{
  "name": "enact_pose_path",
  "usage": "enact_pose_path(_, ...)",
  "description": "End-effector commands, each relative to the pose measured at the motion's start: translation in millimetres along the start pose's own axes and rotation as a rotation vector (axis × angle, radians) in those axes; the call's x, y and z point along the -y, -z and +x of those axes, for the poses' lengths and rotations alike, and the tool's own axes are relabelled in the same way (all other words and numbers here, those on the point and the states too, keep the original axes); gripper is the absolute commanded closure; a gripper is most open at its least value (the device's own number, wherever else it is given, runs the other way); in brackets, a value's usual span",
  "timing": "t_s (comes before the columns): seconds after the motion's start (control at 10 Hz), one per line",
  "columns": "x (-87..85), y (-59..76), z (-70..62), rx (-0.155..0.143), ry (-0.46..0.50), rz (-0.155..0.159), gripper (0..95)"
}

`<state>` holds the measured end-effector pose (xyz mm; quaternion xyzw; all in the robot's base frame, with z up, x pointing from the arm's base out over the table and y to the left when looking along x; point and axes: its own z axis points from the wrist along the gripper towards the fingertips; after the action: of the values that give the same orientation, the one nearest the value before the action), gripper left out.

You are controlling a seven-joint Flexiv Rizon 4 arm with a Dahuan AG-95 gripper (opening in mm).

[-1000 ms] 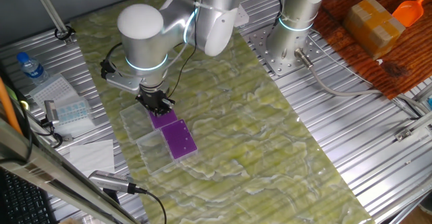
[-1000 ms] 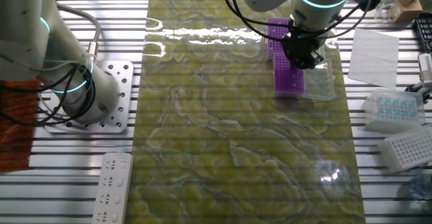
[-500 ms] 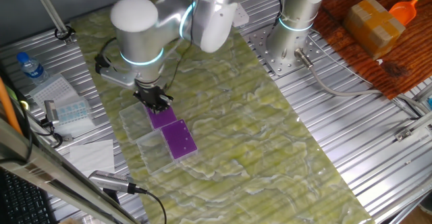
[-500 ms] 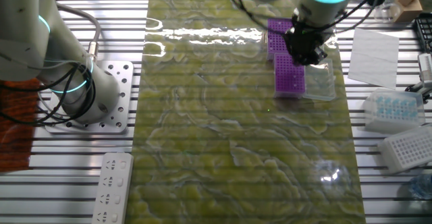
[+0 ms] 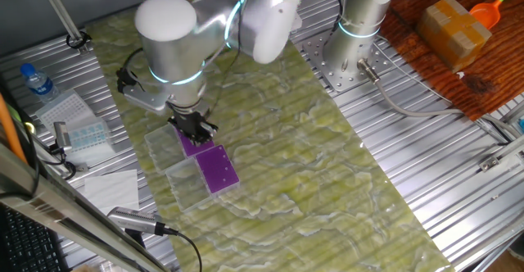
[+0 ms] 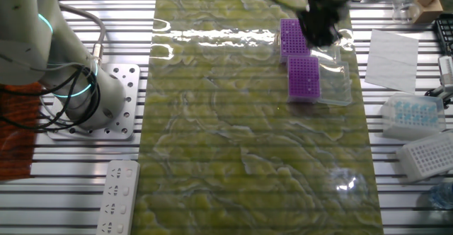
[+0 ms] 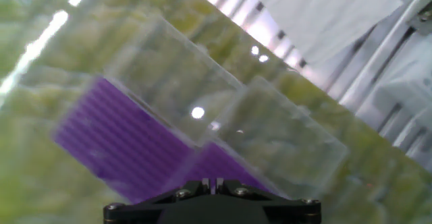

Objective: Transfer all small pipette tips from one holder to another

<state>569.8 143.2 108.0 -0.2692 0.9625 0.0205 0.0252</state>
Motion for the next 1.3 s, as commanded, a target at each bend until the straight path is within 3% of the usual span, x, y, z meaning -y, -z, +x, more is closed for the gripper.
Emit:
enact_pose_path(0.1,-37.1,-11.5,-14.3,0.015,-0.110,0.007,95.0)
enact_pose_path(0.7,-45.1,-28.0,-14.4,0.026,-0.114,0.015,95.0)
enact_pose_path(1.3,-44.4,-35.0,-9.5,0.042,-0.104,0.024,95.0)
